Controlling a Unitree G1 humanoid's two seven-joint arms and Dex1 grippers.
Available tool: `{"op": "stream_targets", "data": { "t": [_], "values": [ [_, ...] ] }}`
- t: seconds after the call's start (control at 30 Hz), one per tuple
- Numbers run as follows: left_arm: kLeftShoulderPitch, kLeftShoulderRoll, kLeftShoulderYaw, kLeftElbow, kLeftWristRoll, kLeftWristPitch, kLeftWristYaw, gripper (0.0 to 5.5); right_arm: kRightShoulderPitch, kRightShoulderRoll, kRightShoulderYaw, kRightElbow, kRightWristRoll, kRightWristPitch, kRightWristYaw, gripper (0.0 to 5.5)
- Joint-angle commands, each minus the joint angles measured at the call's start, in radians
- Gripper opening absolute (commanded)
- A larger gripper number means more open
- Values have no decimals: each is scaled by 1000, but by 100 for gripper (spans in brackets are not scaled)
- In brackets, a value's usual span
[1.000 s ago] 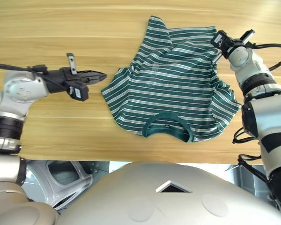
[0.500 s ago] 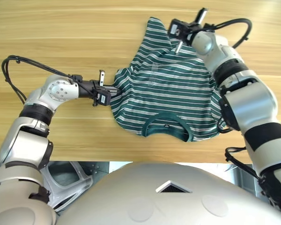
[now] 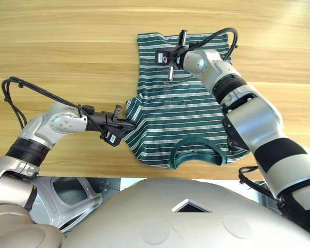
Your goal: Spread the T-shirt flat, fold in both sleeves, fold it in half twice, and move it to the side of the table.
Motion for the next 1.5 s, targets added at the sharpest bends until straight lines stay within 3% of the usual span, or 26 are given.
{"op": "stream_targets", "data": {
  "t": [0.03, 0.3, 0.77, 0.97, 1.2, 1.33, 1.5],
  "values": [
    [40, 11, -34, -15, 52, 62, -60, 3, 37, 13, 26, 26, -21, 29, -15, 0],
    [80, 12, -12, -31, 43, 91, -34, 3, 69, 58, 14, 26, 8, 23, -46, 0],
    [140, 25, 127, 16, 83, 127, 128, 3, 46, -67, -102, -5, 104, -25, -59, 0],
    [224, 61, 192, -64, -19, 125, 127, 3, 44, -102, -150, -11, 143, -33, -47, 0],
    [303, 124, 339, -179, -272, 110, 107, 117, 74, -154, -204, -17, 191, -49, -25, 0],
    [318, 136, 417, -149, -379, 73, 84, 216, 89, -183, -231, -26, 217, -63, -17, 0],
    [409, 218, 468, -71, -255, 73, 57, 311, 129, -250, -291, -48, 272, -88, 1, 0]
  ]
}}
